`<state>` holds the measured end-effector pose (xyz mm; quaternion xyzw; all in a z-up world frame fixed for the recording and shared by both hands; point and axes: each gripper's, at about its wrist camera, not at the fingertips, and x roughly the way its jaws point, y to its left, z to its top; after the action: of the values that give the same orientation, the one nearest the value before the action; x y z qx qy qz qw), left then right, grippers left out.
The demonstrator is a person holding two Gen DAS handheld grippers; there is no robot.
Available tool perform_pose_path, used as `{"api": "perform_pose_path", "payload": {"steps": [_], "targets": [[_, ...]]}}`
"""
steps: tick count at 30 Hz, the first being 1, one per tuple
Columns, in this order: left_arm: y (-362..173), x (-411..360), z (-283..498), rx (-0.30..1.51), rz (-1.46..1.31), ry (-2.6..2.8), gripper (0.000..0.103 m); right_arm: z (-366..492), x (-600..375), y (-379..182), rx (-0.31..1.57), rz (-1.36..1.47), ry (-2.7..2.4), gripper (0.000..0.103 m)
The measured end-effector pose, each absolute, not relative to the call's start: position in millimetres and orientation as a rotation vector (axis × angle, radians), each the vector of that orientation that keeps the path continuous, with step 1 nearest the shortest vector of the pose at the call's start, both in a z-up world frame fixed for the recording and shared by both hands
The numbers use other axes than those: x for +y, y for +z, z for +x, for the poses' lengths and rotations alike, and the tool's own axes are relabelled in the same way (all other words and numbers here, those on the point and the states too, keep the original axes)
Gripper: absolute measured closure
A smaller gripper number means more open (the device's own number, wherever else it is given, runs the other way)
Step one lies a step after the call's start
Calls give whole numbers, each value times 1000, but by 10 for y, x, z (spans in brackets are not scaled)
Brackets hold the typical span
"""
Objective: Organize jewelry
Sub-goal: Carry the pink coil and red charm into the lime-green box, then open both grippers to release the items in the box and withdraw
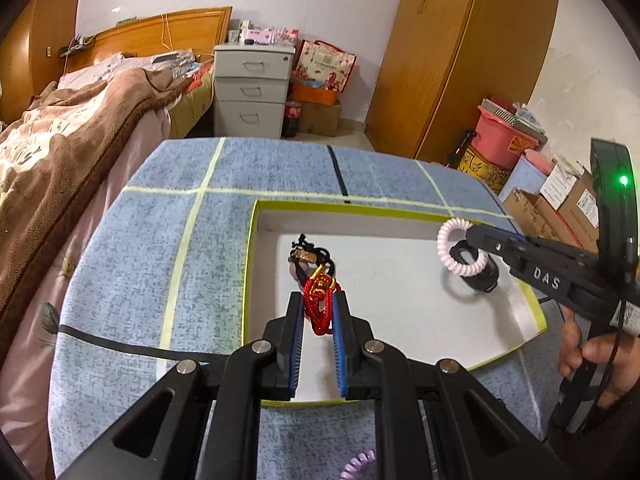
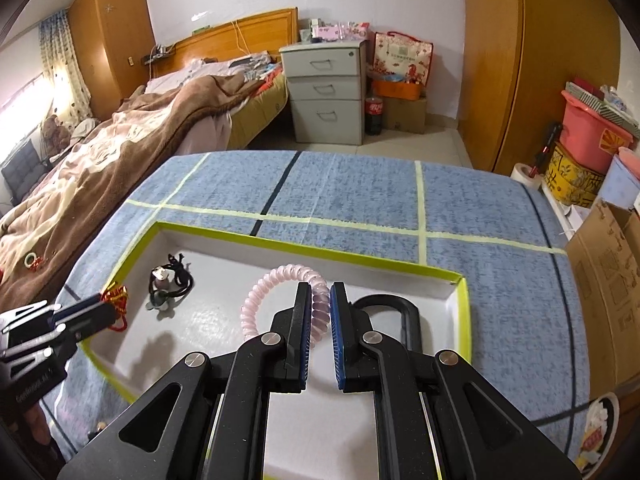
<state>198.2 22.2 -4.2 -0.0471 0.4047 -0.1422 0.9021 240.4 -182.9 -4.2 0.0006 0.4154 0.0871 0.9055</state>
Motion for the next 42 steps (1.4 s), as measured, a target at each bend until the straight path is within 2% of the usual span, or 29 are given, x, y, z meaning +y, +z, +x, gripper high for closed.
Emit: {"api": "perform_pose_path", "payload": {"steps": [23, 26, 29, 34, 36, 38, 42], "targets": [[-220, 244, 2104, 890, -84, -267, 87, 2624, -1736, -322, 937, -59, 174, 93], [-219, 242, 2103, 892, -86, -271, 85, 2628, -1728, -328, 941, -58, 172, 93], [-211, 226, 2097, 888, -81, -279, 78, 2626, -1726, -318, 937, -55, 176, 92], [-199, 234, 2106, 888, -88, -275, 76, 2620, -1722, -304, 932, -53, 180, 87], [-194, 235, 2099, 886, -97, -284, 73, 2614, -1728, -293, 928, -48, 180, 83], [-190, 231, 2092, 885, -103, -290, 70, 2602, -1732, -288, 925, -39, 187, 73], [-155, 224, 2059, 872, -102, -289, 65, 2554, -1730, -232, 905, -29, 202, 72]]}}
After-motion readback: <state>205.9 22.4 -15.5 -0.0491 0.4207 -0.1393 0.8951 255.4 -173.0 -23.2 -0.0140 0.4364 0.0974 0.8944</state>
